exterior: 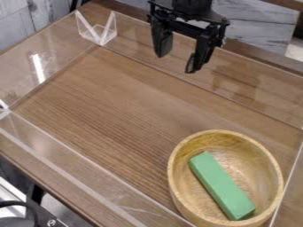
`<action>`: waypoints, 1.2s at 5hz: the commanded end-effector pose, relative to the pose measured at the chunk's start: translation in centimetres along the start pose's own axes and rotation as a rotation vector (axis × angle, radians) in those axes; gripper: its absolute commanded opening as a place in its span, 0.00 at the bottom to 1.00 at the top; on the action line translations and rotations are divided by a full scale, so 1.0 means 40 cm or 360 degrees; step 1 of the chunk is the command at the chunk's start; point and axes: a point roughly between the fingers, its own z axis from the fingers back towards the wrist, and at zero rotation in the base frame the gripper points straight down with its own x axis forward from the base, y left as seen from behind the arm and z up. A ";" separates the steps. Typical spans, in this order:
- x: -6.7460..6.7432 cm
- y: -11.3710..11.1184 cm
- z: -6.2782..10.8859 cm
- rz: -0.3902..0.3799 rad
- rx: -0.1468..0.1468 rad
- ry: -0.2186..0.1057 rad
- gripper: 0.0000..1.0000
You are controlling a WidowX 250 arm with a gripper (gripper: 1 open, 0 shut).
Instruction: Remove the green block from inside the brown bowl and put it on the table
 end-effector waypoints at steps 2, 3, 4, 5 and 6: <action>-0.144 -0.208 -0.072 0.0790 -0.0116 0.0035 1.00; -0.232 -0.330 -0.095 0.1132 -0.0186 -0.0029 1.00; -0.226 -0.373 -0.146 0.1202 -0.0207 -0.0070 1.00; -0.193 -0.323 -0.122 0.1238 -0.0232 -0.0089 1.00; -0.178 -0.298 -0.115 0.1270 -0.0258 -0.0091 1.00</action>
